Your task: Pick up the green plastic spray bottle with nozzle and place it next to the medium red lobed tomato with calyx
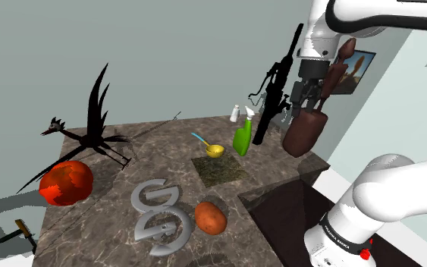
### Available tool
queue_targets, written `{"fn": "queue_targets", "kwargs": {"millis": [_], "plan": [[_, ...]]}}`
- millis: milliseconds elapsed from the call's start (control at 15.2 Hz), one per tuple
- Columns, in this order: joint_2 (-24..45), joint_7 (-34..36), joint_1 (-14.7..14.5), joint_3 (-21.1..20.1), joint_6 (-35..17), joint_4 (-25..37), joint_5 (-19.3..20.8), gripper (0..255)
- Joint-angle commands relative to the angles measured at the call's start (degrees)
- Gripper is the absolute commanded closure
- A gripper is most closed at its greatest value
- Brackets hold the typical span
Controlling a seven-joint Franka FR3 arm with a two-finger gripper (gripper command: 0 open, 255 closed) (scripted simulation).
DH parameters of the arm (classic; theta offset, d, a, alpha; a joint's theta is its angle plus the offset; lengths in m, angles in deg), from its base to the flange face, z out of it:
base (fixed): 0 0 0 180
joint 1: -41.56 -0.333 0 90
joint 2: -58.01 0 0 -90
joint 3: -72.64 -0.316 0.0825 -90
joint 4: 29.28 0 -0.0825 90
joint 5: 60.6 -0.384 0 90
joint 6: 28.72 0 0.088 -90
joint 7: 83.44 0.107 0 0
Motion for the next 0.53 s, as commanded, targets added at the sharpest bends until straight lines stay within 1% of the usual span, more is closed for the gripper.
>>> {"fn": "queue_targets", "kwargs": {"millis": [0,462], "plan": [[0.0,0.0,0.0,0.0,0.0,0.0,0.0,0],[17.13,1.01,1.3,0.85,-7.85,5.47,0.28,0]]}}
